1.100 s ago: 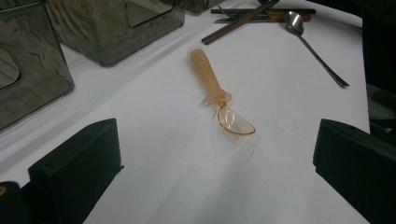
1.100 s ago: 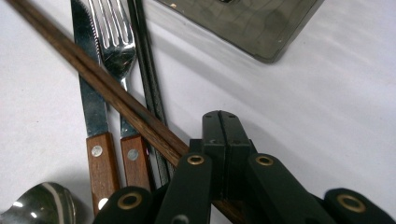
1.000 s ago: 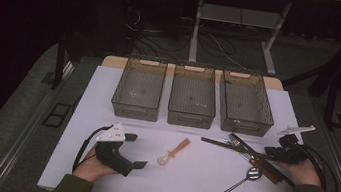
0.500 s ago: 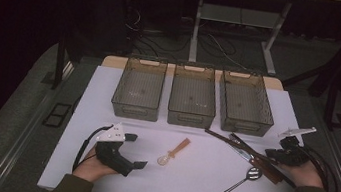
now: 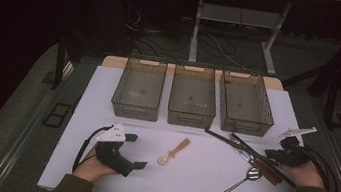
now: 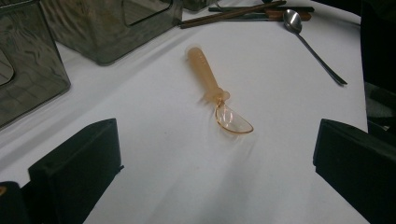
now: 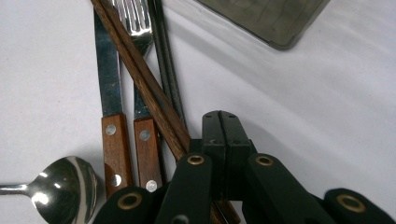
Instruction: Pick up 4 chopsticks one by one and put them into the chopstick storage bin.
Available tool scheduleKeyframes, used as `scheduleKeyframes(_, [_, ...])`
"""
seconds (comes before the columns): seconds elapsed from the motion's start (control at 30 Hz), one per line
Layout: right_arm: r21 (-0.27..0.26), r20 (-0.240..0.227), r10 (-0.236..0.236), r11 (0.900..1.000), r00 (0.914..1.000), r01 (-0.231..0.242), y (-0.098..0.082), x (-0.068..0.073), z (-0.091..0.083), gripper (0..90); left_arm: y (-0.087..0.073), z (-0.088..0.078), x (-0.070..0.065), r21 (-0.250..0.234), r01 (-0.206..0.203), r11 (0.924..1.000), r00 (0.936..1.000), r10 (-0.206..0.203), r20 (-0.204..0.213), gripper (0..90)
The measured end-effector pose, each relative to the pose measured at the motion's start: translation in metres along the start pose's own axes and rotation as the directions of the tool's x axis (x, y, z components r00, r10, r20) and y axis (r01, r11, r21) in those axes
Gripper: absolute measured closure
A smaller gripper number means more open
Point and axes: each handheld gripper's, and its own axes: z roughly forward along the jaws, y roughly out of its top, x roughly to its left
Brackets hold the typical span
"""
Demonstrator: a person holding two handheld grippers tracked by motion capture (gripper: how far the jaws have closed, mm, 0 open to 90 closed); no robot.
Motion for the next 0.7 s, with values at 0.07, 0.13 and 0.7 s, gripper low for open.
scheduleKeyframes(0.07, [-0.003, -0.003, -0.002, 1.0, 1.0, 0.002, 0.0, 0.0, 0.0, 89.7, 0.0, 0.0, 0.0, 0.0, 0.0, 1.0, 1.0, 0.0, 0.0, 0.0])
scheduleKeyframes(0.13, [-0.008, -0.001, -0.002, 1.0, 1.0, 0.002, 0.0, 0.0, -0.001, 89.7, 0.0, 0.0, 0.0, 0.002, 0.0, 1.0, 1.0, 0.0, 0.001, 0.0])
scheduleKeyframes(0.7, [-0.033, 0.033, 0.053, 0.998, 0.9981, -0.052, -0.02, -0.02, -0.015, 89.6, 0.0, 0.0, 0.0, 0.005, -0.001, 1.0, 1.0, 0.001, 0.001, 0.0])
